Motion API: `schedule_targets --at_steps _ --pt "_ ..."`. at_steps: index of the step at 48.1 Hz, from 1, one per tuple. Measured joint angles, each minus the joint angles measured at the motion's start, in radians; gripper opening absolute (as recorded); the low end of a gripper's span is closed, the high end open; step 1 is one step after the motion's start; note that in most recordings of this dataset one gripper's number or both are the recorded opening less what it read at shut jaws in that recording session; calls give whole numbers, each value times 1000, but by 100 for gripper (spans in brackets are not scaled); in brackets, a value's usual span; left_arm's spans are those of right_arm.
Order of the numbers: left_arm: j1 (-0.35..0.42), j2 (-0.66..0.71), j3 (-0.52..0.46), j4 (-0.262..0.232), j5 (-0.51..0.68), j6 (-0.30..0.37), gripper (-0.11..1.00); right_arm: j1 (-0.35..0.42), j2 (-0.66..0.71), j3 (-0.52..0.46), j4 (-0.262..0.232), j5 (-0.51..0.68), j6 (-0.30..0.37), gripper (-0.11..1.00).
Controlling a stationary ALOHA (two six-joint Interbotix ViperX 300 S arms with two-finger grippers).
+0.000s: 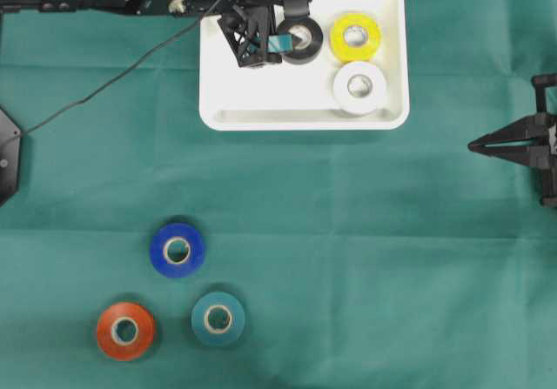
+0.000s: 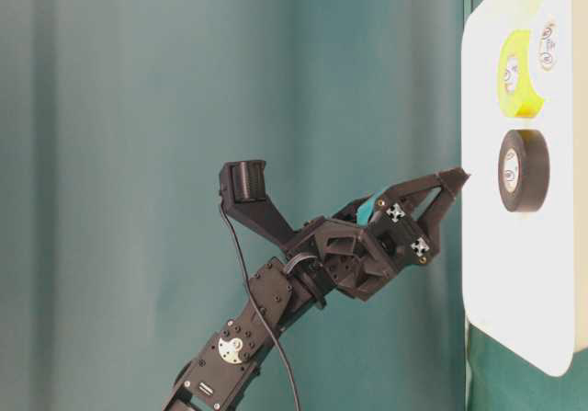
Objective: Put the tape into the white case with the left arm.
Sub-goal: 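Release the black roll and retract the left gripper leftward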
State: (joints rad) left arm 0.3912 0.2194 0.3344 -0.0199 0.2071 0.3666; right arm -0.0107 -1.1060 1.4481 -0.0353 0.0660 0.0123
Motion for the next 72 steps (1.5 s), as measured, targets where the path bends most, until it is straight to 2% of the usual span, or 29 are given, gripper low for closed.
schedule_targets --at_steps 18,33,46,63,72 --pt "-23 -98 107 0 2 -8 96 0 -2 0 0 0 0 -9" --pt "-118 -253 249 -2 2 -17 96 0 0 0 0 0 0 -9" --pt "-192 -379 365 -2 2 -58 96 0 0 0 0 0 0 -9" --pt "-261 -505 489 -2 2 -100 96 0 0 0 0 0 0 -9" --pt "-272 -566 548 -2 2 -112 96 0 0 0 0 2 0 -9"
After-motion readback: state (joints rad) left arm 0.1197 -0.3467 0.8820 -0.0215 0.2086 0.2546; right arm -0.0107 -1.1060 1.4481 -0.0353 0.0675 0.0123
